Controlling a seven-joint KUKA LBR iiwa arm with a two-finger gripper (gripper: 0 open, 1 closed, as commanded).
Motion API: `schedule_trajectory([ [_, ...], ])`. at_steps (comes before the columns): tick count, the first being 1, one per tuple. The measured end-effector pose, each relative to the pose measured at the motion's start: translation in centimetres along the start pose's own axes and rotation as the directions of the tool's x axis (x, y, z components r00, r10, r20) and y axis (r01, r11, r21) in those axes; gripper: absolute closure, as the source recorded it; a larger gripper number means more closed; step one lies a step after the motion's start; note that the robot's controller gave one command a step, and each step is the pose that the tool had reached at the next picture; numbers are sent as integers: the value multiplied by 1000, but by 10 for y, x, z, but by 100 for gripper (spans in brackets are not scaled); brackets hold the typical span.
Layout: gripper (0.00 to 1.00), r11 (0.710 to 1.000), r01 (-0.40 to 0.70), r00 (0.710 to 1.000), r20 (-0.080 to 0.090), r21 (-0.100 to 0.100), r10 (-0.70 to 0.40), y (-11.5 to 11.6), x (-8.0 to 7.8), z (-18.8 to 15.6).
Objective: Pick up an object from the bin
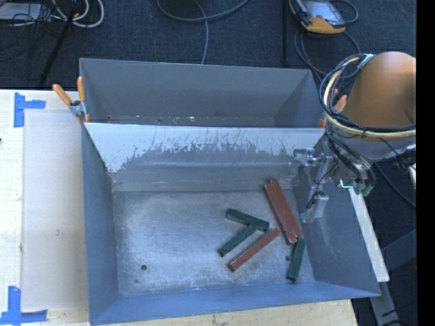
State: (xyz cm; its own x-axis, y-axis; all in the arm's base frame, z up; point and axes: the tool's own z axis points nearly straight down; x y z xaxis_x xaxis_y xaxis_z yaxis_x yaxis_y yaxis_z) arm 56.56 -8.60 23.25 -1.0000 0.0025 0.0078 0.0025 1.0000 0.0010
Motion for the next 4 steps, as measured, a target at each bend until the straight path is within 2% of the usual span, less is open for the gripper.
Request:
schedule_trajectory([
  [1, 0, 994, 106, 994, -3, -2, -106, 75, 43, 151],
  [2, 100, 994, 107, 994, 7, 2, -107, 73, 40, 146],
  [3, 0, 994, 108, 994, 6, 2, -108, 73, 40, 146],
  [4, 0, 989, 148, 989, 3, 0, -148, 99, 62, 165],
])
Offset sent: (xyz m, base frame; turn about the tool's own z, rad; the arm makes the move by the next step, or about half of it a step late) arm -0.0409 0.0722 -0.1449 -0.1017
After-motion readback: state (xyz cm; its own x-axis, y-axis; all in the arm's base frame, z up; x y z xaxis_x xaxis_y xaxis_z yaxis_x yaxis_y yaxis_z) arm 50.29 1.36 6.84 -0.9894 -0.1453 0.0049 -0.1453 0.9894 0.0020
